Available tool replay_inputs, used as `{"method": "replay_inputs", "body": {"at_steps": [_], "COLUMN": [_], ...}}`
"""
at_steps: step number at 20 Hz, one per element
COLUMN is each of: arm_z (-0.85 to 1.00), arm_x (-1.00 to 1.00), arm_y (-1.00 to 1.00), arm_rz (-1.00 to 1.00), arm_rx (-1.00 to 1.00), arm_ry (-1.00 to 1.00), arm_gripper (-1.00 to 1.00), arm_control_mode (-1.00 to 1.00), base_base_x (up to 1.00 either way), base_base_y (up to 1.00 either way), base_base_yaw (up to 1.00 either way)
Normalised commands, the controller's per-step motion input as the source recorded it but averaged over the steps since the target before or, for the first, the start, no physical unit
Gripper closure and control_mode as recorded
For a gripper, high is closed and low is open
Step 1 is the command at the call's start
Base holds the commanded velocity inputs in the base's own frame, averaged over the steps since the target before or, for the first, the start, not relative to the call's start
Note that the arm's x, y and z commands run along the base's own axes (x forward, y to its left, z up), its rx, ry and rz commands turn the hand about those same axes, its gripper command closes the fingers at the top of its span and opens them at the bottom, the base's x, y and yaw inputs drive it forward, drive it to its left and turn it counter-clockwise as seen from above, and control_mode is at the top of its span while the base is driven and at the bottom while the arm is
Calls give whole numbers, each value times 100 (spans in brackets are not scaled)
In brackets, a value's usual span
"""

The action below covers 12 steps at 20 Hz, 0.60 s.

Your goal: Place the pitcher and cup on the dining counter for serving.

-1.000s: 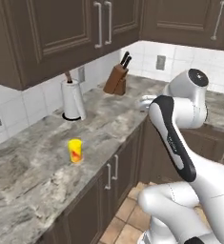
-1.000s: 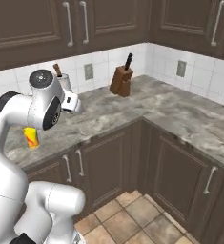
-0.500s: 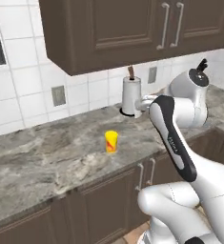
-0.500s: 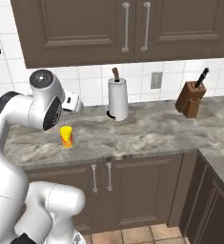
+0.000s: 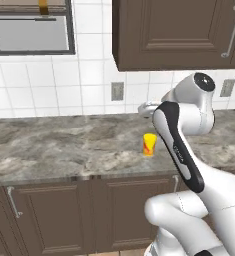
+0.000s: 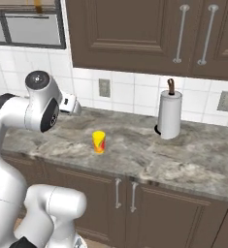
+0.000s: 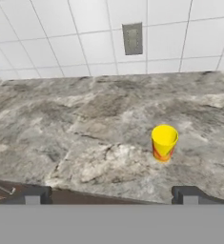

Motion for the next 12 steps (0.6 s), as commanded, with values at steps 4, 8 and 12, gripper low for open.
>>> {"method": "replay_inputs", "body": {"at_steps": [4,8,12], "arm_z": [0,0,0], "arm_x": [0,0,0], "arm_y": [0,0,0], "arm_rz": [0,0,0], "arm_rx": [0,0,0], "arm_ry": [0,0,0], "arm_gripper": [-100,-100,-100], "arm_control_mode": [100,100,100], "base_base_x": [12,25,41], "base_base_y": [-23,0,0], "base_base_yaw": [11,0,0]}}
